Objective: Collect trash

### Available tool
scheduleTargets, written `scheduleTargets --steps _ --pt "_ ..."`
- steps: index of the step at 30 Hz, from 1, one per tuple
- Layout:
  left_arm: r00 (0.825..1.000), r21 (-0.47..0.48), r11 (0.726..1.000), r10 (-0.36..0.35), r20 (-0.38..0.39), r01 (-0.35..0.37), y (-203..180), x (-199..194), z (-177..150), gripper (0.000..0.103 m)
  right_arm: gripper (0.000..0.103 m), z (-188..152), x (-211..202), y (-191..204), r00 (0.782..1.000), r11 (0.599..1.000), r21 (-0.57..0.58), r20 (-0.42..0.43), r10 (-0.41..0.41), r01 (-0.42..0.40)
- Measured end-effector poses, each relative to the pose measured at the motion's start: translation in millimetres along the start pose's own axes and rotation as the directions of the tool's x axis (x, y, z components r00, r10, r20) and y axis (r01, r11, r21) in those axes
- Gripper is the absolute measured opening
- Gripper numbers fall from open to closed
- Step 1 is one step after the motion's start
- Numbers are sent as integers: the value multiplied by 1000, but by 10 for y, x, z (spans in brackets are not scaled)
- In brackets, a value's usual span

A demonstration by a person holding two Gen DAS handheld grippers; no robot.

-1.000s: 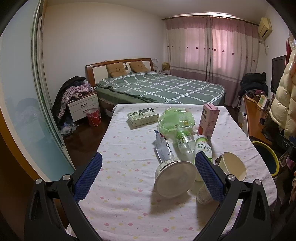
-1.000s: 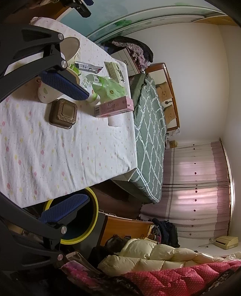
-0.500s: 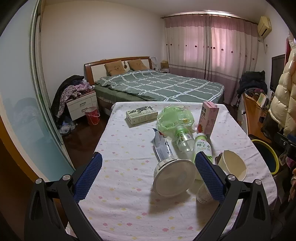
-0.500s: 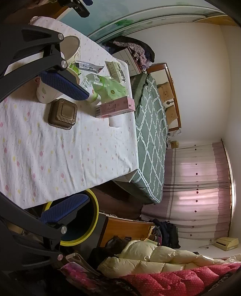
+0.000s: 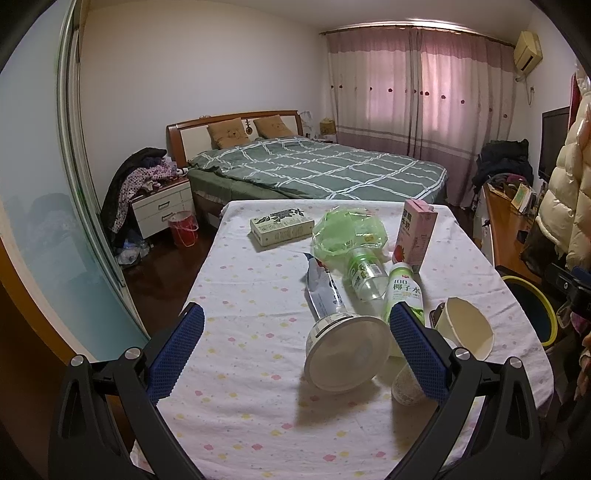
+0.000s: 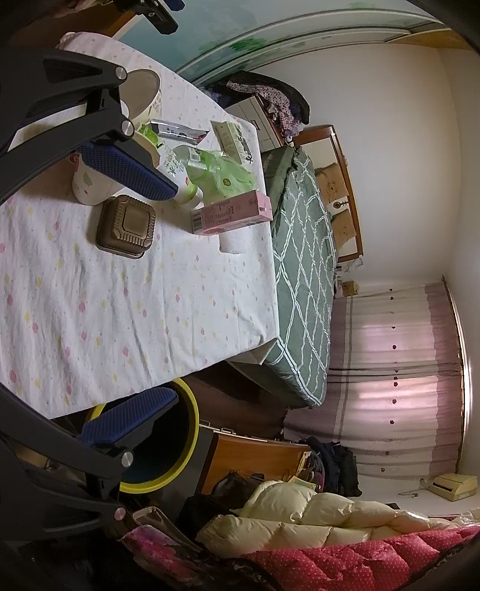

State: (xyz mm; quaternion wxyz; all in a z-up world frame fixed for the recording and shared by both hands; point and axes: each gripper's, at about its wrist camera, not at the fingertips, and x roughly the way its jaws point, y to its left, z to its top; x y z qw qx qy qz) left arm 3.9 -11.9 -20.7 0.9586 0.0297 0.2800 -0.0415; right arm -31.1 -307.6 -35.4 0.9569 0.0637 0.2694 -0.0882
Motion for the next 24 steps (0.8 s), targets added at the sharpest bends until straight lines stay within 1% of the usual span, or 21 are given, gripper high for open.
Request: scheduleTargets --steps 24 --pt "1000 0 1000 0 1 0 5 5 1 99 97 -4 11 20 1000 1000 -2 -3 -1 1"
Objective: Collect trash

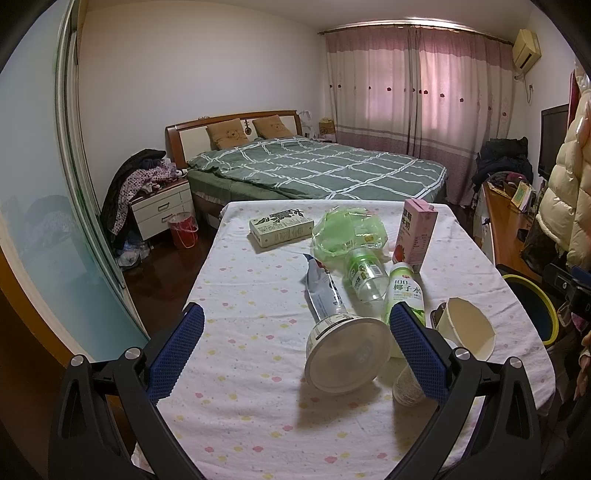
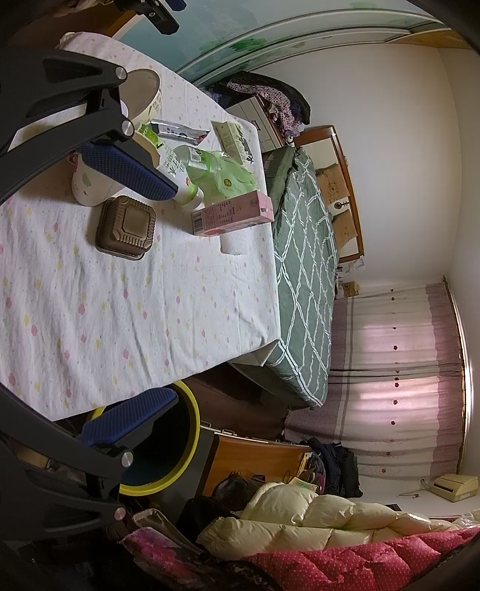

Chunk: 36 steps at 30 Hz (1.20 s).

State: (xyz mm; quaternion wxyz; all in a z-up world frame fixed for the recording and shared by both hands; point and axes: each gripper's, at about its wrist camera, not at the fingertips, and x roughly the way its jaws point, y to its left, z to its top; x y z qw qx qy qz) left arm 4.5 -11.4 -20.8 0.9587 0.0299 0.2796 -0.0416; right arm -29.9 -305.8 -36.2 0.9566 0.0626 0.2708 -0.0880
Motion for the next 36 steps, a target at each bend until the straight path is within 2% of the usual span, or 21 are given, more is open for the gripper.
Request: scheduleTargets --steps 9,21,25,28,36 --pt "1000 -13 1000 18 -11 -18 96 106 18 99 97 47 161 202 999 999 -34 -16 30 -31" --pt "998 -43 998 50 -40 -52 322 436 131 99 97 218 726 646 989 988 -86 -88 119 -127" --pt "998 -37 998 49 -38 -50 333 527 172 99 97 111 628 698 978 979 -78 -107 181 -190" --pt "998 -38 998 46 -38 -47 332 580 176 99 96 -21 491 795 970 968 -119 -124 207 -222" --pt "999 -41 999 29 -43 -31 285 566 103 99 84 -250 508 952 947 954 -133 -219 235 -268"
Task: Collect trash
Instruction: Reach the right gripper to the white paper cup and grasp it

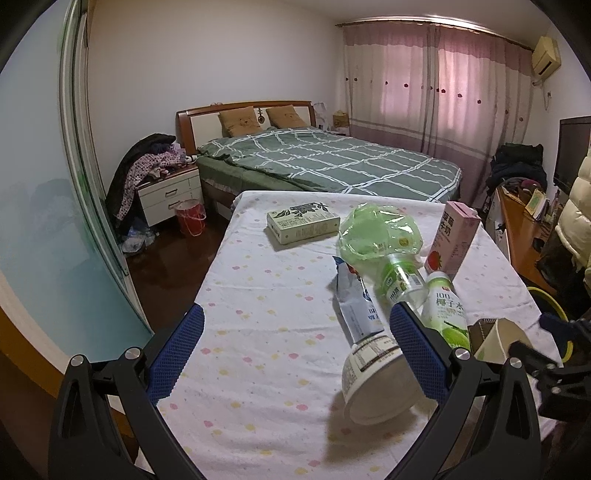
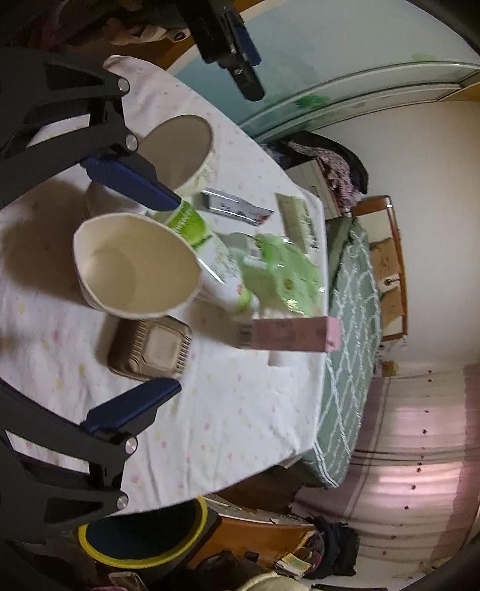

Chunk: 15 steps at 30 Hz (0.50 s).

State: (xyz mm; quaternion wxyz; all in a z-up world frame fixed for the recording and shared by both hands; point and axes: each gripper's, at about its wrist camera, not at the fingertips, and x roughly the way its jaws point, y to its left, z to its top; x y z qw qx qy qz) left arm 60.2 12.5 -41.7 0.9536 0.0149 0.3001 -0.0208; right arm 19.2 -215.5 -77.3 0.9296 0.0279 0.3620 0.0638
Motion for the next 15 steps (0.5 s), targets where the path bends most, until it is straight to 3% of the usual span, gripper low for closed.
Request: scheduleTargets --steps 10,15 --pt "1000 -21 1000 6 25 -5 58 -151 -52 99 84 -291 -306 -78 999 1000 -24 41 -6 7" --pt "999 -20 1000 -1 34 2 35 -252 -79 99 82 -415 -242 0 1000 998 -55 16 3 -2"
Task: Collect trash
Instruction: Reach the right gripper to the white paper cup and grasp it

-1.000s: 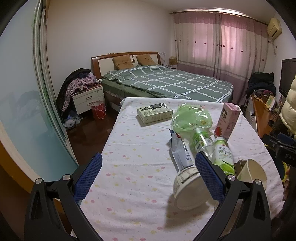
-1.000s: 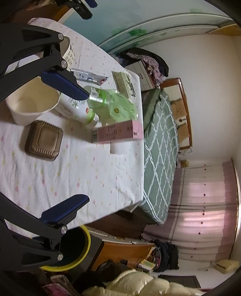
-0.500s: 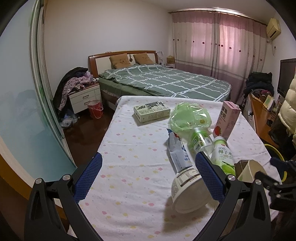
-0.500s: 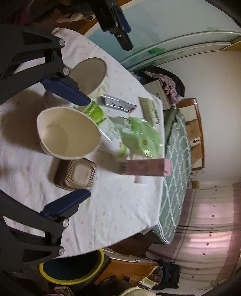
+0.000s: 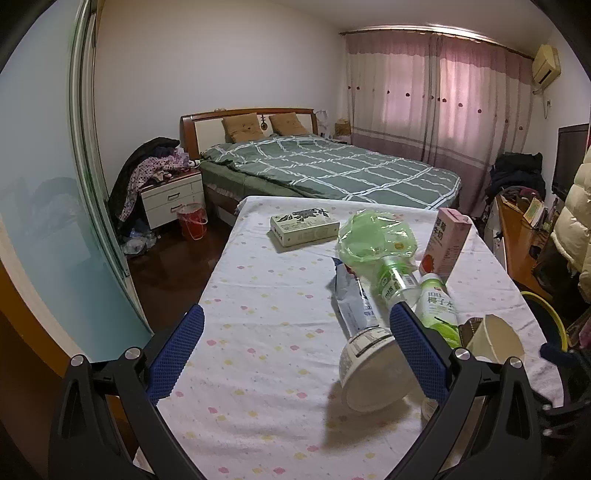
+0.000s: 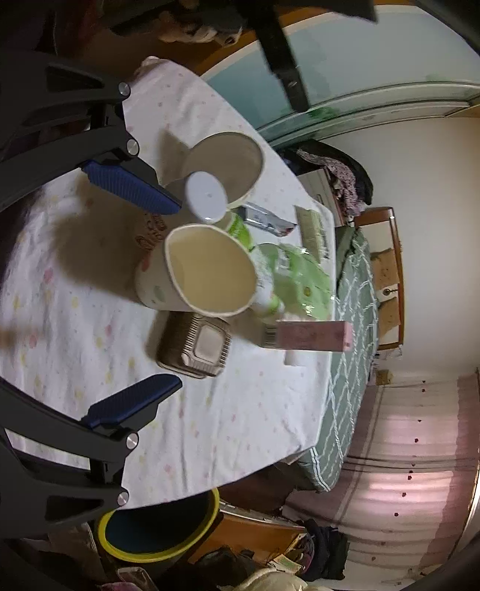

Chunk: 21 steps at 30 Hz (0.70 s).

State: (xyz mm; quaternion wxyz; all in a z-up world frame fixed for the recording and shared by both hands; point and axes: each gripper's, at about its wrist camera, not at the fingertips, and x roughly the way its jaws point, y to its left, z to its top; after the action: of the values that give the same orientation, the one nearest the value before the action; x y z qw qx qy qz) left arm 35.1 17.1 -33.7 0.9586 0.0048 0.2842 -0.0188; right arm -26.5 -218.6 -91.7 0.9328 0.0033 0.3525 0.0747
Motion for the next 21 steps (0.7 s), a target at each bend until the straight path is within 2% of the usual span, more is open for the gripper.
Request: scheduleTargets --steps 5,10,14,21 --pt "1000 5 1000 -1 9 1 -29 -85 -15 99 74 -10 157 4 1000 1000 15 -12 16 -16" --pt "1000 15 1000 -11 13 10 -71 -108 -17 99 70 43 277 34 1000 1000 10 14 10 -10" --pt "1000 25 999 -19 14 19 -111 -120 -23 99 49 52 372 49 1000 1000 5 2 26 -26" --pt "999 38 999 -34 14 33 -170 -138 -32 99 47 87 176 -26 997 998 32 52 57 -59"
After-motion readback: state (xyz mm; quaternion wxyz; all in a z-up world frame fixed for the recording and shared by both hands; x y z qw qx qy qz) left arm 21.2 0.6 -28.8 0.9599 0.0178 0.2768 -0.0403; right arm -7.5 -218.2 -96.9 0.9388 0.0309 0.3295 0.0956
